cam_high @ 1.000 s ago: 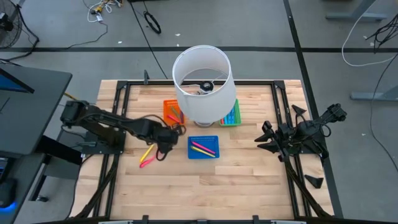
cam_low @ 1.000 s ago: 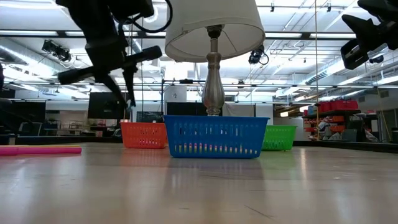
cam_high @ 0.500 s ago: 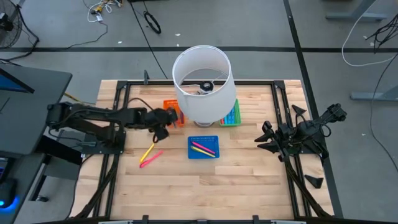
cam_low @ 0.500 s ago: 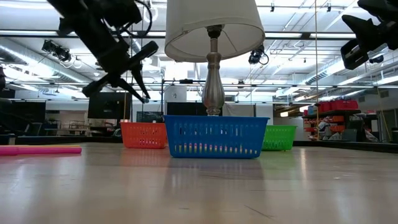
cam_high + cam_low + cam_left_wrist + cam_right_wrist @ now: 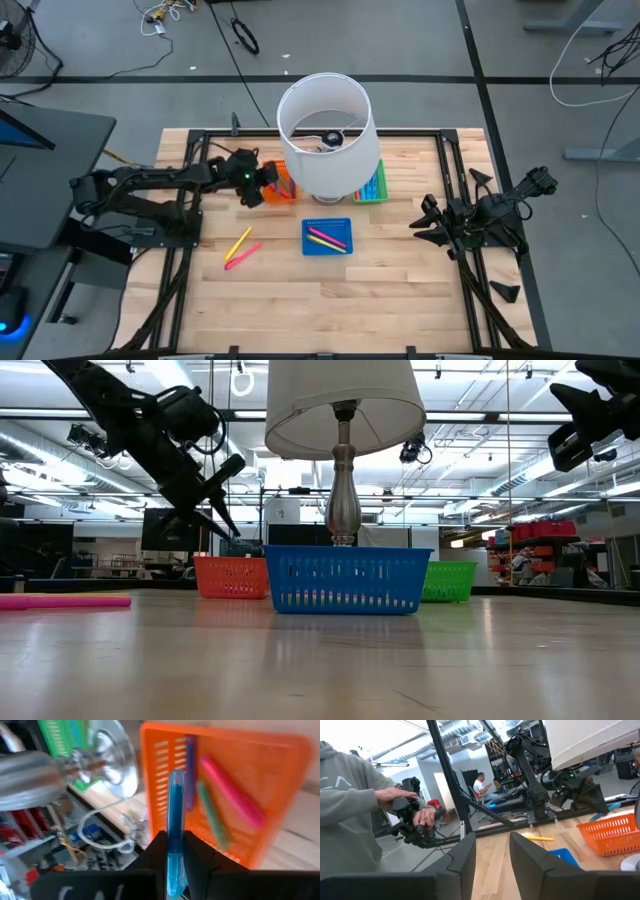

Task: Pick & Place Markers
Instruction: Put the blue small highlighter pen into the orange bin

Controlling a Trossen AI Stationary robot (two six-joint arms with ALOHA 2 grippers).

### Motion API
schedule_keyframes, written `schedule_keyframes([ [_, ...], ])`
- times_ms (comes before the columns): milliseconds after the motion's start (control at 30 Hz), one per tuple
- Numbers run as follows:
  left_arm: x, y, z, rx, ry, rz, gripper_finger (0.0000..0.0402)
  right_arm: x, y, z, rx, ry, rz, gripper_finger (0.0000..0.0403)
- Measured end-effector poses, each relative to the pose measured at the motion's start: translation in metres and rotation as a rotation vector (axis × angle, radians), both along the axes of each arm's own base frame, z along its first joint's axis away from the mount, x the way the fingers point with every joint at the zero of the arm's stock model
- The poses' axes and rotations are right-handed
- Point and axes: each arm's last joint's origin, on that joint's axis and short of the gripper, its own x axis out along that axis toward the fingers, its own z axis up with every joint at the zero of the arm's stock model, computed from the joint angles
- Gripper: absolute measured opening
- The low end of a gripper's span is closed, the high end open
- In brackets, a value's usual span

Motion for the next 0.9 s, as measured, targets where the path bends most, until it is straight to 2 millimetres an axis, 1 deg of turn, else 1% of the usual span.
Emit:
schedule_keyframes([
  [133,-0.002,0.005,-0.001,0.000,-0.024,-0.017,0.0041,0.000,0.000,0.000,0.000,0.000,0.000,0.0119],
  [567,0.005,0.012,-0.029,-0.060,0.077,0.002,0.0041,0.000,0.000,0.000,0.000,0.000,0.000,0.0119],
  [733,0.006,0.012,-0.034,-0.059,0.104,0.011,0.0041,0.000,0.000,0.000,0.000,0.000,0.000,0.0119],
  [800,0.006,0.012,-0.034,-0.059,0.103,0.011,0.0044,0.000,0.000,0.000,0.000,0.000,0.000,0.0119],
  [900,0.006,0.012,-0.034,-0.074,0.095,0.028,0.0061,0.000,0.000,0.000,0.000,0.000,0.000,0.0119],
])
